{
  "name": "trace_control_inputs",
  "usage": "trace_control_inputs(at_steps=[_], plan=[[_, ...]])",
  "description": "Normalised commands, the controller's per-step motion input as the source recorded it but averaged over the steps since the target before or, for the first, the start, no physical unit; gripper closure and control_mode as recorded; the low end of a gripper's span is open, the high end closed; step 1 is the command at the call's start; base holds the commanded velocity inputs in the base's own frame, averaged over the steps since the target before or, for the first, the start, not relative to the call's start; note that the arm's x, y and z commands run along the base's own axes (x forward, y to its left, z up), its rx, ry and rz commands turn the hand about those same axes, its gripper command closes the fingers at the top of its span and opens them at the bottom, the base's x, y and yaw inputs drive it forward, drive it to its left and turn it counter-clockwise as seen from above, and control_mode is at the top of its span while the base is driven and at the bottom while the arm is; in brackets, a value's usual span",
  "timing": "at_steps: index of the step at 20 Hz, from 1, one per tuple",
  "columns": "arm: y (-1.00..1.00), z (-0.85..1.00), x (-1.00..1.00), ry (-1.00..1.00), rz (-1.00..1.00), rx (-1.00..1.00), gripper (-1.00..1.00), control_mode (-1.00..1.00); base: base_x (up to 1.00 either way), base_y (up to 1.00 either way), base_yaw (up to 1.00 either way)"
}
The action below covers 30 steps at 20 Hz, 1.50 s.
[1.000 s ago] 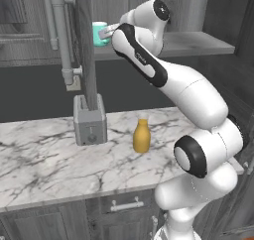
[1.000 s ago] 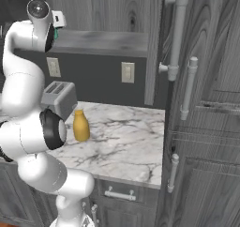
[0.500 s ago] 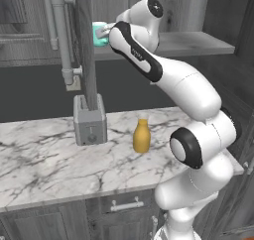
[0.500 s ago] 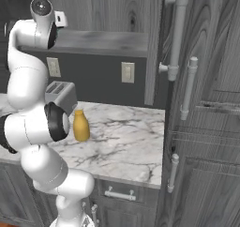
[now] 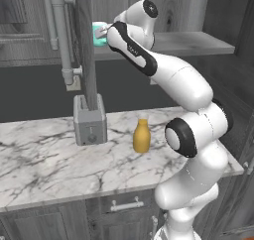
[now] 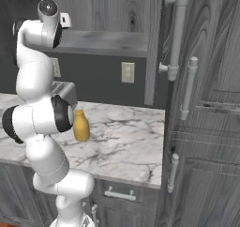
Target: There is a tray on the dining counter. Grab the cup, mug, and pitcher and place them on the tray. The pitcher may be placed next to the tray if it cannot fit the tray.
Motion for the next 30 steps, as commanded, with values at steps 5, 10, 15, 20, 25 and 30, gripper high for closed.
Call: trace_control_inputs(at_steps=[5, 10, 15, 20, 25, 30], plan=[[0.11, -0.10, 0.25, 0.00, 0.00, 0.00, -1.00, -1.00, 0.00, 0.00, 0.00], [0.17, -0.03, 0.13, 0.00, 0.00, 0.00, -1.00, -1.00, 0.00, 0.00, 0.00], [0.16, -0.01, 0.14, 0.00, 0.00, 0.00, 1.00, -1.00, 0.00, 0.00, 0.00], [0.03, 0.00, 0.09, 0.00, 0.00, 0.00, 1.00, -1.00, 0.00, 0.00, 0.00], [0.00, -0.01, 0.02, 0.00, 0.00, 0.00, 1.00, -1.00, 0.00, 0.00, 0.00], [-0.01, -0.07, 0.00, -0.01, 0.00, 0.00, 1.00, -1.00, 0.00, 0.00, 0.00]])
